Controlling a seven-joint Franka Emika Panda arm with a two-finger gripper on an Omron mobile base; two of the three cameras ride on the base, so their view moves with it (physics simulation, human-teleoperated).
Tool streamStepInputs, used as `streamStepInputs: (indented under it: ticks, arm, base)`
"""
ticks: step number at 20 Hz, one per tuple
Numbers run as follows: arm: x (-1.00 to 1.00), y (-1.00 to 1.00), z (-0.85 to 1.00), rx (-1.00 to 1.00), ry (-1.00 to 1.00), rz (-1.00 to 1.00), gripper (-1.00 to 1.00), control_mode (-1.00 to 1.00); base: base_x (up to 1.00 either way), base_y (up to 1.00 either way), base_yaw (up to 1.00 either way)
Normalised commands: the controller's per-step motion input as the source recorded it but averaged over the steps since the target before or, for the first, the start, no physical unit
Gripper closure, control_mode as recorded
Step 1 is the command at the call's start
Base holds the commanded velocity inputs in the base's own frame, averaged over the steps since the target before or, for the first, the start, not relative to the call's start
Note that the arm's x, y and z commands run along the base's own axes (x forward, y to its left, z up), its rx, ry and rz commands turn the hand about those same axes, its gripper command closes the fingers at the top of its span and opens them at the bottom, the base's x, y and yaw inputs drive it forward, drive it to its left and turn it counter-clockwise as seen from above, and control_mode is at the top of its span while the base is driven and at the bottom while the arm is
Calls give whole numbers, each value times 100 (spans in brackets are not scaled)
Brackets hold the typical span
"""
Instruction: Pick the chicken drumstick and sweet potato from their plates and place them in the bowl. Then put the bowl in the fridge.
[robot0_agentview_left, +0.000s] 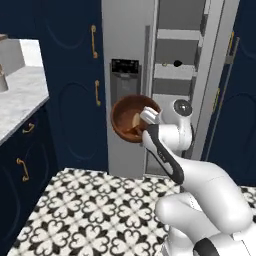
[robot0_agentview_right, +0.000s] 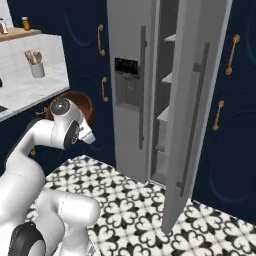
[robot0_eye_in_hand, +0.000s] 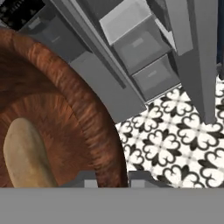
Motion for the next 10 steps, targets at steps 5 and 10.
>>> streamStepInputs:
  ticks: [5, 10]
  arm:
    - [0, 0, 0, 0, 0, 0, 100, 100]
    - [0, 0, 0, 0, 0, 0, 100, 100]
  base:
    - [93, 89, -74]
    - [81, 51, -73]
